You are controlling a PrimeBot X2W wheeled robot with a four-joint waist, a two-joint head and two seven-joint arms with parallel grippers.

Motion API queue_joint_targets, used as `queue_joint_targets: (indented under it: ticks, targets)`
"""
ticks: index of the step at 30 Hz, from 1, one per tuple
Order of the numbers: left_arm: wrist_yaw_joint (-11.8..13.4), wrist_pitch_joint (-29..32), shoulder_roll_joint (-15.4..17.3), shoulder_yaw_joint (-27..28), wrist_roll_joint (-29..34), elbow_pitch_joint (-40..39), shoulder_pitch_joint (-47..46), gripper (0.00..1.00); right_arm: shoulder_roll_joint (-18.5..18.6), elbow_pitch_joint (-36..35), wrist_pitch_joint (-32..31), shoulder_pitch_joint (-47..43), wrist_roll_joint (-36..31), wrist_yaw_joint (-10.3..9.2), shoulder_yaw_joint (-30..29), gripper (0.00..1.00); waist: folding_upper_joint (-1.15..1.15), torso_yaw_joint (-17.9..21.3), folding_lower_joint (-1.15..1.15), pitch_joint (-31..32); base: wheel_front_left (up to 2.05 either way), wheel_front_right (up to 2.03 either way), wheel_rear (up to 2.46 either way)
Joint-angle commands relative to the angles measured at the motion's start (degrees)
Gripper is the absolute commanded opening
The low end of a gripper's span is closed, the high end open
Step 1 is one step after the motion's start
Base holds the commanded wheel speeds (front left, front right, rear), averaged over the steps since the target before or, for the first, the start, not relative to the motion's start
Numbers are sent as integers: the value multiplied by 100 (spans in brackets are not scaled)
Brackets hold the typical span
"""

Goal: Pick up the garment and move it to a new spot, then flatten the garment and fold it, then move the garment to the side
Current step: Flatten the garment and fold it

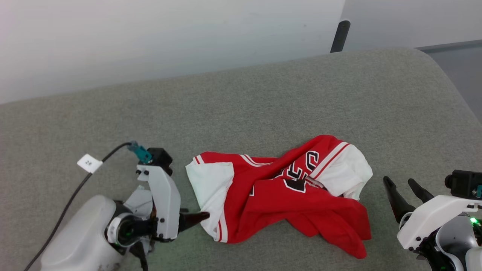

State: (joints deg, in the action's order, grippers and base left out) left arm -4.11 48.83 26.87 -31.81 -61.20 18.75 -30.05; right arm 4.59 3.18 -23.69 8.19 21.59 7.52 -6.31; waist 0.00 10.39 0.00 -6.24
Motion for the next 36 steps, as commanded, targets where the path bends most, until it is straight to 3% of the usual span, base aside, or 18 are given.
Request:
queue_joint_targets:
  ticks: [1, 18, 19, 20, 21, 28, 36]
  targets:
    - [-42, -37, 16, -28, 42, 56, 74, 100, -16, -25, 17, -15, 30, -5, 13, 100, 0, 16, 0, -14, 0, 0, 0]
    - [-306, -549, -116, -273, 152, 990, -119, 98, 22, 34, 56, 80, 92, -6, 82, 100, 0, 47, 0, -210, 0, 0, 0]
    - [-314, -557, -127, -292, 127, 1024, -132, 61, 26, 37, 61, 89, 96, -6, 85, 100, 0, 44, 0, -220, 0, 0, 0]
    - [-325, -557, -156, -297, 63, 1055, -144, 36, 28, 42, 63, 97, 103, -6, 86, 100, 0, 40, 0, -228, 0, 0, 0]
    - [-333, -542, -184, -303, 22, 1076, -159, 0, 31, 50, 68, 104, 103, -6, 84, 100, 0, 36, 0, -234, 0, 0, 0]
    - [-344, -447, -168, -371, -233, 1050, -327, 0, 36, 97, 93, 150, 88, -6, 56, 100, 0, -36, 0, -246, 0, 0, 0]
    - [-347, -431, 67, -368, -353, 900, -478, 0, 30, 136, 84, 136, 60, -6, 16, 100, 0, -187, 0, -204, 0, 0, 0]
